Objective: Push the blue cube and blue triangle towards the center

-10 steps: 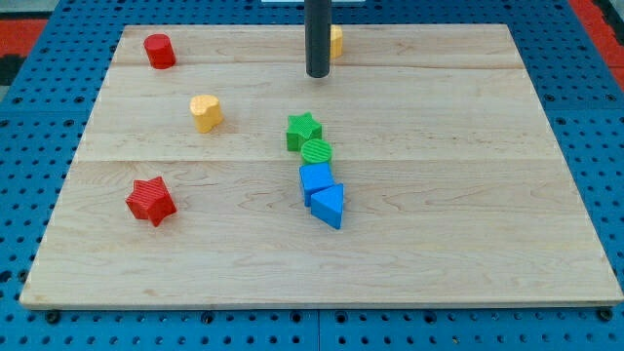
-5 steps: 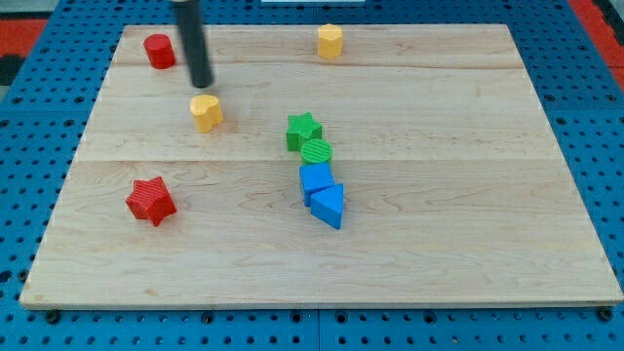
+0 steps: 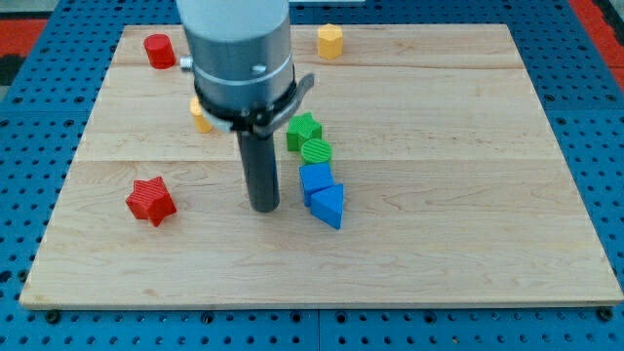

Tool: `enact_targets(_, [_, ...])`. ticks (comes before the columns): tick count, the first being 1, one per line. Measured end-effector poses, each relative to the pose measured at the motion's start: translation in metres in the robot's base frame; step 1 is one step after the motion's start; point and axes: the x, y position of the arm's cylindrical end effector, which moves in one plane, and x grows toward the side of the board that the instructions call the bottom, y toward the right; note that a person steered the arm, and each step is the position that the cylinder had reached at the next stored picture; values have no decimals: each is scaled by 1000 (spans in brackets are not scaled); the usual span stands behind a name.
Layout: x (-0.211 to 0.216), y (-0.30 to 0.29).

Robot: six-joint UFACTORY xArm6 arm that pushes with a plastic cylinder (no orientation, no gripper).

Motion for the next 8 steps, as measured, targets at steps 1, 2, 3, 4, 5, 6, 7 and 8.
enact_targets(1, [25, 70])
enact_targets(2, [-8, 94])
enact_targets(3, [16, 94])
enact_targets(4, [-13, 75])
enact_targets(5, [-45, 83])
enact_targets(6, [-77, 94])
enact_targets(7, [-82, 133])
enact_targets(8, [-58, 122])
